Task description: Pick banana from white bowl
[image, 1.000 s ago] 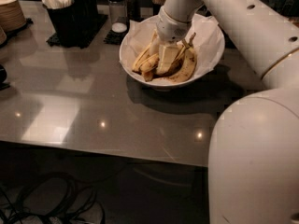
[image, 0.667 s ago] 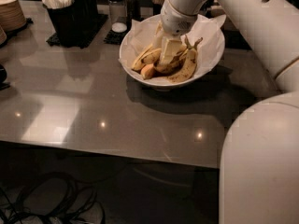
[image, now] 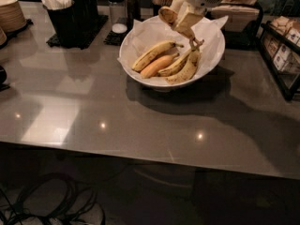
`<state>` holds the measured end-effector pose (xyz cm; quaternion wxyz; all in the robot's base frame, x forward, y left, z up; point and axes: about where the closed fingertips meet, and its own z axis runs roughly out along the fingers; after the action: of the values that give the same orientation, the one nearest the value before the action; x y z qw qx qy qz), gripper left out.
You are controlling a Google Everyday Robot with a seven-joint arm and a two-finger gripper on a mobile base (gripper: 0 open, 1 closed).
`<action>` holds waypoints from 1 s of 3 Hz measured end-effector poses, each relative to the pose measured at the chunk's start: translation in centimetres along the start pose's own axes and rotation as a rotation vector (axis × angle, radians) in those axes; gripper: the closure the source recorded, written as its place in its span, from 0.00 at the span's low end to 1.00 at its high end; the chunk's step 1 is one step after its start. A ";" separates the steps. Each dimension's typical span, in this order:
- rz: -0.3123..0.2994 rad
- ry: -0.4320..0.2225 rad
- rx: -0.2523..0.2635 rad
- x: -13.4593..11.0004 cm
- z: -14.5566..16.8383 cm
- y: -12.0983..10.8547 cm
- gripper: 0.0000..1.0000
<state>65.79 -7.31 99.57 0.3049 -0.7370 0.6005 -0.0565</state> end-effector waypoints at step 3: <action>0.027 -0.296 0.367 -0.9 -10.4 1.9 1.00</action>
Offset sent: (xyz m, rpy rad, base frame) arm -0.0789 -0.0629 0.1040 0.4593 -0.3230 -0.0039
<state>59.28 -10.59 107.23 0.5191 -0.6616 0.5386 -0.0519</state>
